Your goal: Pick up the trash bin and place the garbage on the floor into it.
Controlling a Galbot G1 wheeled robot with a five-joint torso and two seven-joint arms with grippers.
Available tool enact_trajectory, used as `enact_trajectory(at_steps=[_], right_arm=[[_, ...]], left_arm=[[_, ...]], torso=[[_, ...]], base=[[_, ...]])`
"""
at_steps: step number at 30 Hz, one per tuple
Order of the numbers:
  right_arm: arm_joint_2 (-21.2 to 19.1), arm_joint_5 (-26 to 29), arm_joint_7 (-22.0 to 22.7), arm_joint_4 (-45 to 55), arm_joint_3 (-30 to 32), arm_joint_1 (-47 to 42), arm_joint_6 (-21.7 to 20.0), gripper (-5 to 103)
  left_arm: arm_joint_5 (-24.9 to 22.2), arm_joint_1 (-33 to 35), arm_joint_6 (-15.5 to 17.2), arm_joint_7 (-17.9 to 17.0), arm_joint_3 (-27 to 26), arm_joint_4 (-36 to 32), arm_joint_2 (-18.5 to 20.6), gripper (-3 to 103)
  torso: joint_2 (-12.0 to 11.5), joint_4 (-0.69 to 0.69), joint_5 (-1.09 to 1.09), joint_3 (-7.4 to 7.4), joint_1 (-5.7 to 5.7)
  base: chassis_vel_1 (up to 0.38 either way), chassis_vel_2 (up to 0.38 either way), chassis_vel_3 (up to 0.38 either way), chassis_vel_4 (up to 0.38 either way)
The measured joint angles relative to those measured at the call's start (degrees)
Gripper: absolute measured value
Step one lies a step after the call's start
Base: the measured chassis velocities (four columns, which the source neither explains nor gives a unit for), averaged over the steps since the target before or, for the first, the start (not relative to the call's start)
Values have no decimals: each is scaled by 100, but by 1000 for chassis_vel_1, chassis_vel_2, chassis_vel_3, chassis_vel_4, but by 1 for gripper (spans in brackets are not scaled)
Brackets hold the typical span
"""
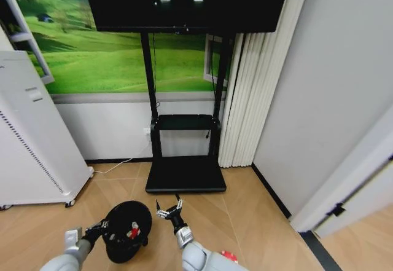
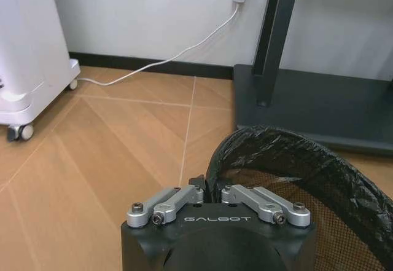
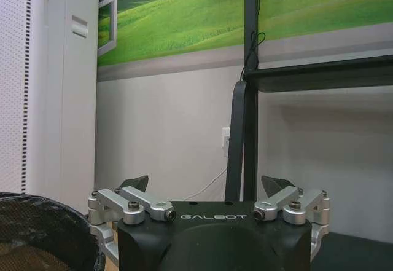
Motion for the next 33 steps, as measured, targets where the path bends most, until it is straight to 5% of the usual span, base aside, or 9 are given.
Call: enact_trajectory(at_steps=[14,20,26,33], right_arm=[[-50,29,-53,-96,221,-151,-21,100],[-49,-480,17,-124,327,-285,152,100],[-114,-768,377,-51,393,-563,-286,100],[-38,-782,547,-549,1203,-1054,-633,100]], left_arm=[[131,94,-9,26,-20,-17,-96,7],[162,126,-15,31,-65,-44,-147,7],[185,223,-12,1,-186,-113,-141,7],[222,475,-12,-10,-302,-136,368,7]], torso=[[-1,-3,-1,3,4],[-1,-3,1,2,3],[-1,-1,0,1,1],[-1,-2,-1,1,2]], base=[[-49,-96,34,108],[-197,-182,195,181],[-69,-113,83,78],[49,48,-22,-35]])
